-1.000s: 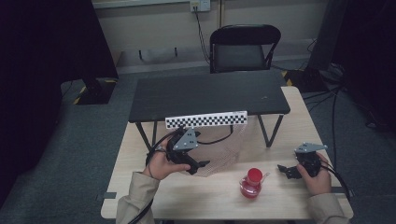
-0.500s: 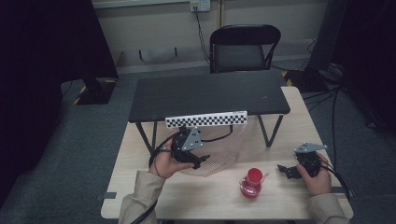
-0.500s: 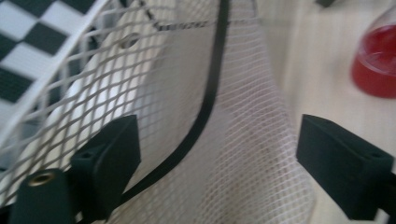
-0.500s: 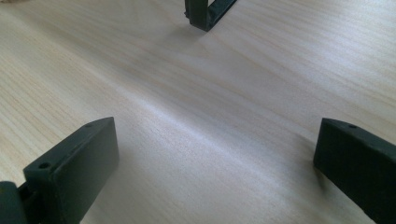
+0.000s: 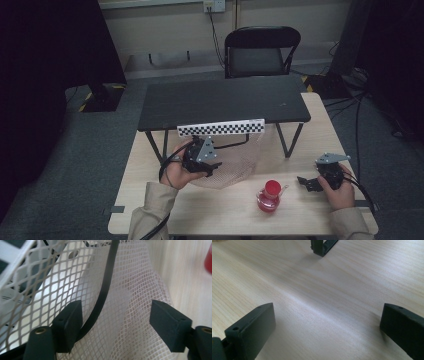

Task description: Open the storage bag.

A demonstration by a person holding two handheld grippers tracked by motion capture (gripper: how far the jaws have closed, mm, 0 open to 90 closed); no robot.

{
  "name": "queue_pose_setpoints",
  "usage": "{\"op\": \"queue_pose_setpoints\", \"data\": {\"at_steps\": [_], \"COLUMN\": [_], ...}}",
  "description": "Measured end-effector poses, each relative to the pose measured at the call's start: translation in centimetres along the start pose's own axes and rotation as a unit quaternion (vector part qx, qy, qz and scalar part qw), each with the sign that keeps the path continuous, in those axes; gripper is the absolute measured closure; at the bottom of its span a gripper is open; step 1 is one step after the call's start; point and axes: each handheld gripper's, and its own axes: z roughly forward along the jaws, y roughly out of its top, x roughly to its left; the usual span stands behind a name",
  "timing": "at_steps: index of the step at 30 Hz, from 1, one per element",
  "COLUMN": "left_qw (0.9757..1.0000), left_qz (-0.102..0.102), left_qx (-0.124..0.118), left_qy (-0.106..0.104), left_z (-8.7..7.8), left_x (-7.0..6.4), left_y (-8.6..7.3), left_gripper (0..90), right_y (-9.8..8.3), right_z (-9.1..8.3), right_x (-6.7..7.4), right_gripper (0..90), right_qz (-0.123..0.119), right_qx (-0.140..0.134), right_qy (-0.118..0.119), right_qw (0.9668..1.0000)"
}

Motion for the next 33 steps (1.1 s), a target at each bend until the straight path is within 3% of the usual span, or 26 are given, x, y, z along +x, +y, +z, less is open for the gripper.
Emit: {"op": "queue_pose_setpoints", "data": {"at_steps": [3,8,10,15,17,23,33], "left_qw": [0.9998,0.9997,0.9993,0.9977,0.996,0.9951,0.9928], "left_qz": [0.015,0.009,-0.009,-0.05,-0.072,-0.074,-0.096], "left_qx": [0.012,0.022,0.033,0.045,0.052,0.064,0.054], "left_qy": [-0.001,-0.002,-0.015,-0.012,-0.01,-0.012,-0.047], "left_z": [0.2,-0.1,-0.2,-1.0,-1.4,-2.2,-3.6], "left_x": [-0.2,-0.3,-0.3,-0.4,-0.4,-0.4,-0.1], "left_y": [0.0,0.2,0.2,0.5,0.7,1.3,2.0], "left_gripper": [31.8,39.9,47.9,62.4,73.2,86.0,89.6], "right_y": [0.0,0.0,0.0,0.0,0.0,0.0,0.0], "right_z": [0.0,0.0,0.0,0.0,0.0,0.0,0.0], "right_x": [0.0,0.0,0.0,0.0,0.0,0.0,0.0], "right_gripper": [0.0,0.0,0.0,0.0,0.0,0.0,0.0], "right_qz": [0.001,0.001,0.001,0.001,0.001,0.001,0.001], "right_qx": [0.001,0.001,0.001,0.0,0.0,0.0,0.0], "right_qy": [0.0,0.0,0.0,-0.001,-0.001,-0.001,-0.001], "right_qw": [1.0,1.0,1.0,1.0,1.0,1.0,1.0]}}
